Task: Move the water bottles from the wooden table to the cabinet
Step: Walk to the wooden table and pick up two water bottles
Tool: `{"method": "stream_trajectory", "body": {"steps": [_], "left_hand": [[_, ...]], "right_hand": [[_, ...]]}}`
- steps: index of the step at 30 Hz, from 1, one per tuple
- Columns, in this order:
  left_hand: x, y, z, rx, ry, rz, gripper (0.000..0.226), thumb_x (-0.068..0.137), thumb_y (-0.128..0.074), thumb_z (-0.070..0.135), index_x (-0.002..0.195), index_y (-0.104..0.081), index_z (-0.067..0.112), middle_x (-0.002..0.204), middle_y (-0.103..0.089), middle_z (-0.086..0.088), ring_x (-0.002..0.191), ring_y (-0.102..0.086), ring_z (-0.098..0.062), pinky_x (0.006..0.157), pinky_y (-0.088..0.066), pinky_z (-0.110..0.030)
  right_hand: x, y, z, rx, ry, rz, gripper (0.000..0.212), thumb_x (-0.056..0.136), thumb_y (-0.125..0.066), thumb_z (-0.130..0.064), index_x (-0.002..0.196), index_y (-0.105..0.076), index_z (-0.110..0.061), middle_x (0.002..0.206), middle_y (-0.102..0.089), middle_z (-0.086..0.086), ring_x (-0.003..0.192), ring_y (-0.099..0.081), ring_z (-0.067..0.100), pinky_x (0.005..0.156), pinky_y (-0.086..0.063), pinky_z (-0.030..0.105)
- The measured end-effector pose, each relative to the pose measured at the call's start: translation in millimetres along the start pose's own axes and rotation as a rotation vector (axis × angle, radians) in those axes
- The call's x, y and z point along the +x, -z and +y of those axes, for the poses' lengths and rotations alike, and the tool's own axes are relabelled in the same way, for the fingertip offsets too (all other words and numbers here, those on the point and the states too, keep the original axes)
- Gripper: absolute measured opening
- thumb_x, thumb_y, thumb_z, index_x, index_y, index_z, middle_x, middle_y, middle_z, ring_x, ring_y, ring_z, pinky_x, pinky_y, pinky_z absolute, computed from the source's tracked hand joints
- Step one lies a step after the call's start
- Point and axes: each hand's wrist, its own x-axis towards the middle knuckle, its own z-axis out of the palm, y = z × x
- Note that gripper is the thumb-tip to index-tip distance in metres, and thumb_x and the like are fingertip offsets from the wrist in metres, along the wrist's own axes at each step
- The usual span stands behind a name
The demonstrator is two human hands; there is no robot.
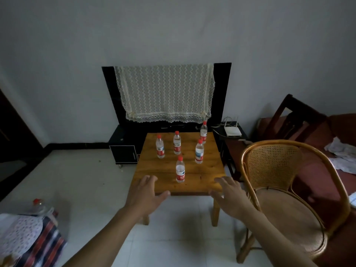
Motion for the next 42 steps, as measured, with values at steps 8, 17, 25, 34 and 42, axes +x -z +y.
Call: {"method": "stream_trajectory", "body": {"steps": [8, 17, 25, 34, 42], "left_hand": [[115, -7, -5, -0.051, 0.044, -0.036, 0.073, 0.085, -0.051, 0.073, 0.142, -0.038, 0.028, 0.149, -0.040, 0.004, 0.132, -0.043, -0.019, 0.103, -0.045, -0.039], [245, -52, -13, -0.174, -0.049, -0.175, 0.071, 0.086, -0.056, 0.068, 0.142, -0.040, 0.027, 0.147, -0.044, 0.004, 0.128, -0.047, -0.016, 0.096, -0.047, -0.032], [345, -101, -35, -0.304, -0.078, -0.299, 0.062, 0.086, -0.061, 0.062, 0.134, -0.045, 0.026, 0.137, -0.049, 0.003, 0.117, -0.048, -0.012, 0.087, -0.048, -0.027], [406, -178, -42, -0.406, -0.034, -0.369, 0.063, 0.084, -0.069, 0.056, 0.133, -0.045, 0.025, 0.130, -0.048, 0.003, 0.111, -0.049, -0.012, 0.086, -0.050, -0.030], [432, -264, -42, -0.582, 0.034, -0.398, 0.058, 0.076, -0.075, 0.049, 0.124, -0.043, 0.041, 0.118, -0.057, 0.008, 0.102, -0.060, -0.011, 0.082, -0.059, -0.039]], "right_hand": [[125, -12, 9, 0.005, -0.075, -0.060, 0.059, 0.093, -0.045, -0.057, 0.146, -0.031, -0.034, 0.157, -0.027, -0.002, 0.144, -0.025, 0.026, 0.113, -0.033, 0.052], [228, -35, 19, -0.037, -0.152, -0.112, 0.057, 0.094, -0.047, -0.057, 0.143, -0.037, -0.031, 0.152, -0.033, 0.000, 0.139, -0.032, 0.023, 0.108, -0.038, 0.040], [300, -61, 21, -0.058, -0.245, -0.149, 0.062, 0.094, -0.045, -0.059, 0.147, -0.035, -0.029, 0.154, -0.030, 0.000, 0.138, -0.033, 0.023, 0.107, -0.040, 0.043], [369, -109, 61, -0.008, -0.288, -0.214, 0.063, 0.093, -0.046, -0.060, 0.146, -0.036, -0.027, 0.153, -0.033, 0.001, 0.135, -0.036, 0.023, 0.106, -0.041, 0.041], [415, -143, 98, -0.015, -0.283, -0.222, 0.058, 0.095, -0.046, -0.054, 0.144, -0.040, -0.024, 0.150, -0.039, 0.003, 0.133, -0.038, 0.025, 0.104, -0.034, 0.038]]}}
